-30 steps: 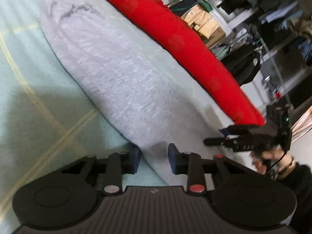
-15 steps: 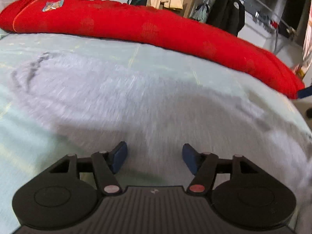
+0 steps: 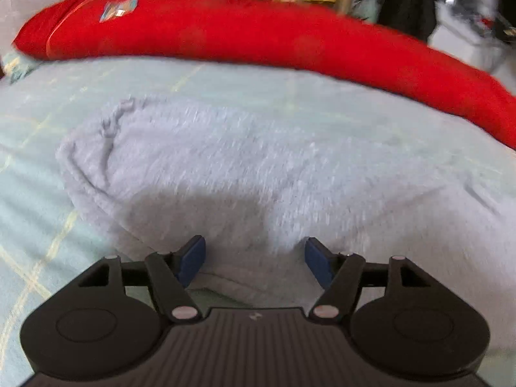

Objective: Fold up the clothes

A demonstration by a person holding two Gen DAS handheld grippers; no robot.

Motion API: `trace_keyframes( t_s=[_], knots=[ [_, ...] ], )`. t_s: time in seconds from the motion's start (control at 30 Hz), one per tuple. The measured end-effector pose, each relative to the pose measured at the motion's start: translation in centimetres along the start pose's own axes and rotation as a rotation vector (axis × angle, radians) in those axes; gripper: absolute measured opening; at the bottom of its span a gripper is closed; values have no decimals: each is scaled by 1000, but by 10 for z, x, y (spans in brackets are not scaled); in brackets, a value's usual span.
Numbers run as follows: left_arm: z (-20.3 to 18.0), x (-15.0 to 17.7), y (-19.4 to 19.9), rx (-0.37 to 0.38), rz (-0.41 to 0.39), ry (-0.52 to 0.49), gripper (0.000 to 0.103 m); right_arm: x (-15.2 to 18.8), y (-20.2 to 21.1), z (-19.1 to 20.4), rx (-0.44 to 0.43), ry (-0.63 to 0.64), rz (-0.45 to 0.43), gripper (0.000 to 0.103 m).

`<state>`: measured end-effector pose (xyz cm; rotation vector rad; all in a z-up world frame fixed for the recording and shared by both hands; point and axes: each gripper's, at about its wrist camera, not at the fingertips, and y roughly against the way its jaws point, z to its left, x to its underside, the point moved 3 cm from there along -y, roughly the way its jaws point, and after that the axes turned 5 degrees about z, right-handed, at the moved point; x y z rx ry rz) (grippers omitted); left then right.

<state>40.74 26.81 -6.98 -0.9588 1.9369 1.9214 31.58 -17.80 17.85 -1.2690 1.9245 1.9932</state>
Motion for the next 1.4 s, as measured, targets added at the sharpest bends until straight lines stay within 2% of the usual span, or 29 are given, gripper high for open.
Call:
trace_keyframes(
  t_s=[0.13, 0.17, 0.3, 0.37, 0.47, 0.5, 0.57, 0.67, 0.77, 0.8, 0.87, 0.97, 1.03, 1.13, 1.17, 1.2, 1.27, 1.33, 1.4],
  knots=[
    [-3, -2, 25, -89, 25, -57, 67, 25, 17, 6, 54, -82, -8, 86],
    [-11, -5, 35, -64, -4, -100, 68, 32, 16, 9, 57, -111, -9, 87],
    [-56, -10, 56, 137, -81, -232, 72, 55, -1, 22, 33, -223, 8, 89],
    [-83, -6, 50, 213, -84, -284, 72, 66, -10, 28, 20, -279, 16, 91],
    [-110, 9, 25, 298, -20, -321, 72, 83, -23, 38, 2, -363, 28, 91],
    [-113, 17, 15, 292, 17, -330, 72, 89, -28, 41, -4, -391, 32, 91],
    [-110, 35, 11, 273, -11, -365, 74, 100, -36, 47, -16, -447, 41, 91],
    [-103, 49, 29, 246, 7, -408, 74, 116, -48, 57, -30, -525, 53, 91],
    [-97, 41, 44, 242, 81, -424, 74, 121, -49, 60, -19, -531, 46, 93],
    [-99, 35, 49, 241, 78, -431, 74, 117, -50, 60, -27, -530, 32, 93],
    [-105, 24, 61, 251, 17, -464, 75, 105, -55, 62, -56, -526, -3, 94],
    [-121, 6, 53, 305, -12, -446, 76, 74, -81, 75, -144, -479, -41, 96],
    [-129, 4, 39, 346, 2, -419, 76, 55, -103, 88, -207, -435, -43, 96],
    [-133, 22, 15, 338, 73, -396, 76, 35, -143, 113, -247, -338, 11, 96],
    [-130, 31, 16, 339, 46, -403, 77, 35, -155, 119, -255, -323, 44, 96],
    [-126, 37, 21, 346, 23, -410, 77, 38, -167, 123, -267, -333, 93, 96],
    [-118, 37, 28, 353, 50, -400, 78, 57, -186, 125, -286, -396, 217, 97],
    [-115, 29, 34, 356, 84, -389, 77, 72, -180, 126, -294, -389, 190, 100],
    [-121, 10, 35, 383, 54, -396, 77, 79, -173, 127, -305, -390, 172, 103]
  ],
)
